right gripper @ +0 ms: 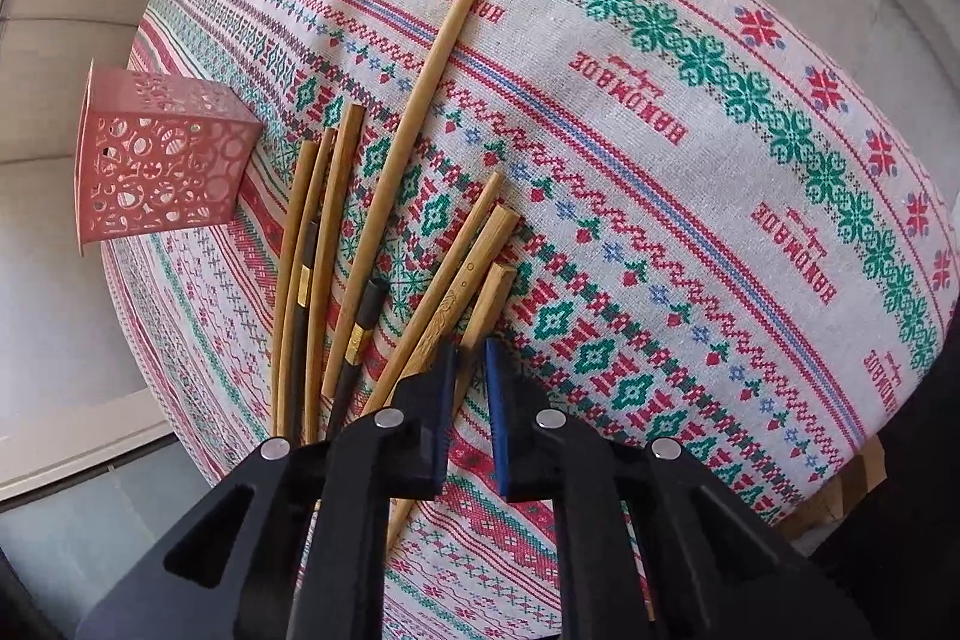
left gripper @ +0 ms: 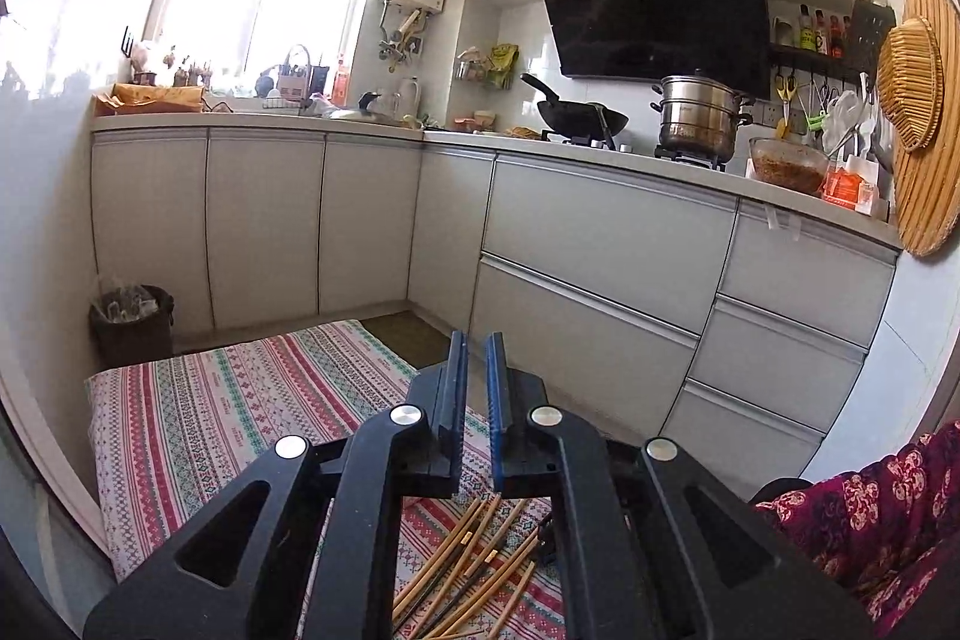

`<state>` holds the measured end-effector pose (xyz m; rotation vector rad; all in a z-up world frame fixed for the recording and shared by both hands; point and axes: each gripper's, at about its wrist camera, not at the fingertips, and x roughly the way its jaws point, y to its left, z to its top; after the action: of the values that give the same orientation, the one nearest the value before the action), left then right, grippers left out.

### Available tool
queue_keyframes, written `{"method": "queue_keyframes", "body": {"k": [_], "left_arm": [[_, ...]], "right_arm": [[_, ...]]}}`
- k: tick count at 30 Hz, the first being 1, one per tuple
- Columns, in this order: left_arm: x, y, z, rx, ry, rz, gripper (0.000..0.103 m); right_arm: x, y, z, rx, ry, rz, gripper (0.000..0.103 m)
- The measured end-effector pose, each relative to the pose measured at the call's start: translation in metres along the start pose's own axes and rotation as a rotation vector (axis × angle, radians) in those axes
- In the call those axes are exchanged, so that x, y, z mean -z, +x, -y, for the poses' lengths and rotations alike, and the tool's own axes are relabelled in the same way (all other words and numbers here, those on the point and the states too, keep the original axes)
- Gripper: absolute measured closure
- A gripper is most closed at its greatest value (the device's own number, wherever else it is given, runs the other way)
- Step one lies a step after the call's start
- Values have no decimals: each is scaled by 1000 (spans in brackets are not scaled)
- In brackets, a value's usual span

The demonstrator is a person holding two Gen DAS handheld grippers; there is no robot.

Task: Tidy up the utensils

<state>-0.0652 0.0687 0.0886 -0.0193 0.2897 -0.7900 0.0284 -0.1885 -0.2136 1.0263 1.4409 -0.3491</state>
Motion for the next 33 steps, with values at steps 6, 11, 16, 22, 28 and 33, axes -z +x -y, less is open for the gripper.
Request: {"method": "queue_keyframes", "body": {"k": [6,11,16,22,28,33], "left_arm": [[1,2,7,-16,4,-5,95],[11,8,3,-45,16,-65,82],[41,43,-16,-84,32,-259,82],[100,85,-11,-4,260,-566,41],[167,119,-16,79,489,-947,41],[192,140,-25,131,620,-1189,42]], "right_arm": [[4,-1,-30,145,-107,80,91],[0,-9,-20,165,-236,53,92],[-18,-19,4,198,-300,-53,92],[-7,-14,-12,130,-344,-23,37],[1,-22,4,110,-361,67,95],[-17,-28,36,-50,-291,-13,95]]}}
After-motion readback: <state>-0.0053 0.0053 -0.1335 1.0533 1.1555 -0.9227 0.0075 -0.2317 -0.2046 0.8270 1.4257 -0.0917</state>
